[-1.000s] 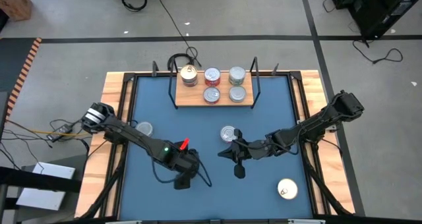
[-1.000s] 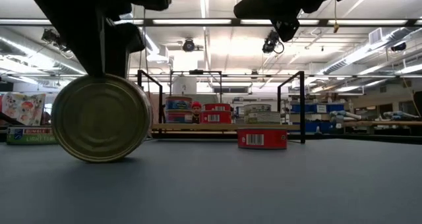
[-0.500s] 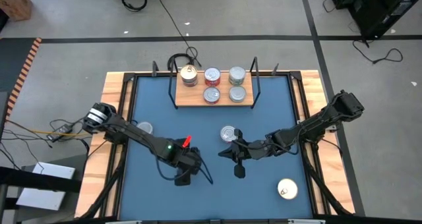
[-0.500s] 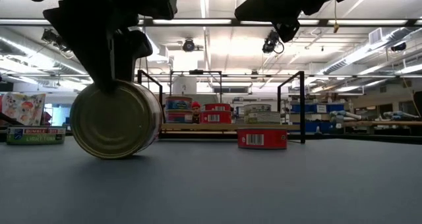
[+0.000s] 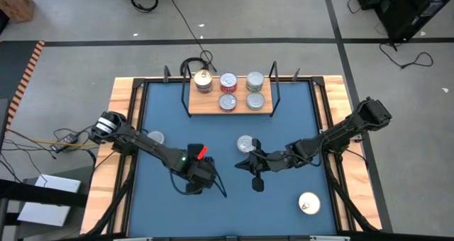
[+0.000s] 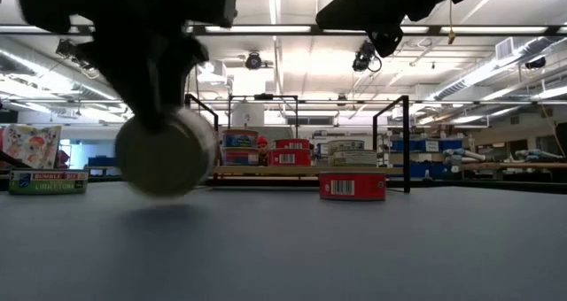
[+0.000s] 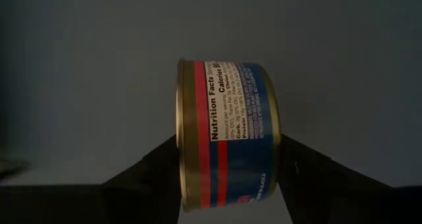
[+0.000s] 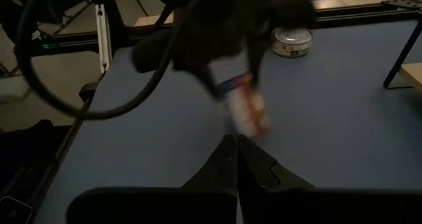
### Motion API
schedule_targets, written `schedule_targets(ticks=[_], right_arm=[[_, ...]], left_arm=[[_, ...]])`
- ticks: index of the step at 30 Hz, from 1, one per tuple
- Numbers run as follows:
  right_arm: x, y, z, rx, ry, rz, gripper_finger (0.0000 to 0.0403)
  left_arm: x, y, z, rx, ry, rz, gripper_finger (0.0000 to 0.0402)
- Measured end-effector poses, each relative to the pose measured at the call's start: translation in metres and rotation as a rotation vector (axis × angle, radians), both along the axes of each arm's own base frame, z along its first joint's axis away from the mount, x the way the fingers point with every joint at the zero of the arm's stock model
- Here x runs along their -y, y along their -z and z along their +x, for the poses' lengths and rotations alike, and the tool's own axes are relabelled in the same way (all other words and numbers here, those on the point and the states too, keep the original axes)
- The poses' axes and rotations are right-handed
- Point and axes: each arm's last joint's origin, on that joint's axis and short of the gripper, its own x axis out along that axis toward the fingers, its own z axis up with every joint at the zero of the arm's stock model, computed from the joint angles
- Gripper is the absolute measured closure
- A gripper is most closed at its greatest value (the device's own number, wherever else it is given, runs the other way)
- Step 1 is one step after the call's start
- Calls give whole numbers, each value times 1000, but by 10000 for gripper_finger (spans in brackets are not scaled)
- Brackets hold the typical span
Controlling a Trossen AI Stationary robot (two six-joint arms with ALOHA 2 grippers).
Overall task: Stack canned seafood by type on shelf
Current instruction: Put the blue tuna can on the shelf aligned with the other blue tuna cans
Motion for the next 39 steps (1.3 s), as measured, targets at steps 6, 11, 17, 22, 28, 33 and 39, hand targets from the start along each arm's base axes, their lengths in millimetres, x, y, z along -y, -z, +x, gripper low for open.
schedule_targets(ticks=[6, 11, 17, 22, 28, 33, 39], right_arm=[[0, 0, 0, -1, 0, 0, 400], [0, 0, 0, -1, 0, -1, 400], [0, 0, 0, -2, -3, -8, 400], [0, 0, 0, -2, -8, -19, 400], [-1, 0, 0, -2, -13, -25, 400], [-2, 1, -1, -12, -18, -29, 400], [-5, 2, -3, -21, -26, -35, 400]], left_arm=[[-17, -25, -1, 45, -37, 387, 196], [-46, -28, 4, 34, -113, 544, 197], [-86, -31, 15, 30, -182, 660, 197], [-115, -31, 22, 6, -221, 670, 197], [-144, -27, 30, -14, -265, 677, 198], [-166, -18, 34, -60, -291, 687, 198], [-185, -7, 40, -88, -315, 669, 198]])
